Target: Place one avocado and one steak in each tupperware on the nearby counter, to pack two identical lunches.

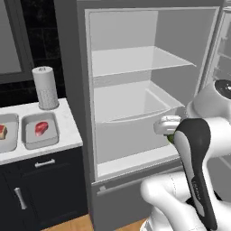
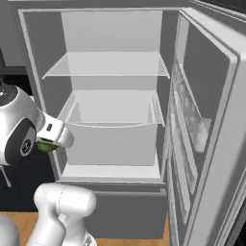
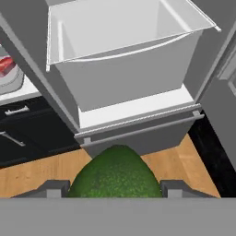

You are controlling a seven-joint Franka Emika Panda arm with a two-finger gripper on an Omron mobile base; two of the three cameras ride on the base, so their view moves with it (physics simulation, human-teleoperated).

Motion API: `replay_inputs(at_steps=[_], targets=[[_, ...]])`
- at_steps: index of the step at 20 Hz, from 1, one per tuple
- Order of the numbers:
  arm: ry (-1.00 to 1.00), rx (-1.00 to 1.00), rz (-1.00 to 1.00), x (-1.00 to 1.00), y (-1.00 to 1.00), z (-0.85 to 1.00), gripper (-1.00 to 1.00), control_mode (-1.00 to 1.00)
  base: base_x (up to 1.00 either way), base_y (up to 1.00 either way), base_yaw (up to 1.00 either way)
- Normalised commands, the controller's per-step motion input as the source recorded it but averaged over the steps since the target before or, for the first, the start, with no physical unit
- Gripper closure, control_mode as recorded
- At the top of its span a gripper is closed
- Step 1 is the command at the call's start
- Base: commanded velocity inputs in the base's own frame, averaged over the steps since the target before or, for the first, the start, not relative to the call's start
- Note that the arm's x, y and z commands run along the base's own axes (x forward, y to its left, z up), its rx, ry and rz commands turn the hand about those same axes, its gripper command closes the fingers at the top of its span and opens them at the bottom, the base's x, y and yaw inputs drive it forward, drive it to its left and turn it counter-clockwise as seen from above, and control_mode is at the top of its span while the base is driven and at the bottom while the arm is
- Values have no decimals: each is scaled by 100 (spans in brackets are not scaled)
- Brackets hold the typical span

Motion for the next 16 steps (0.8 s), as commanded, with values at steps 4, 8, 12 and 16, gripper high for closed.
replay_inputs(at_steps=[4,8,12,16], targets=[[0,0,0,0,0,0,100,100,-15,100,0],[0,0,0,0,0,0,100,100,2,100,0],[0,0,0,0,0,0,100,100,29,100,0],[0,0,0,0,0,0,100,100,91,88,-6]])
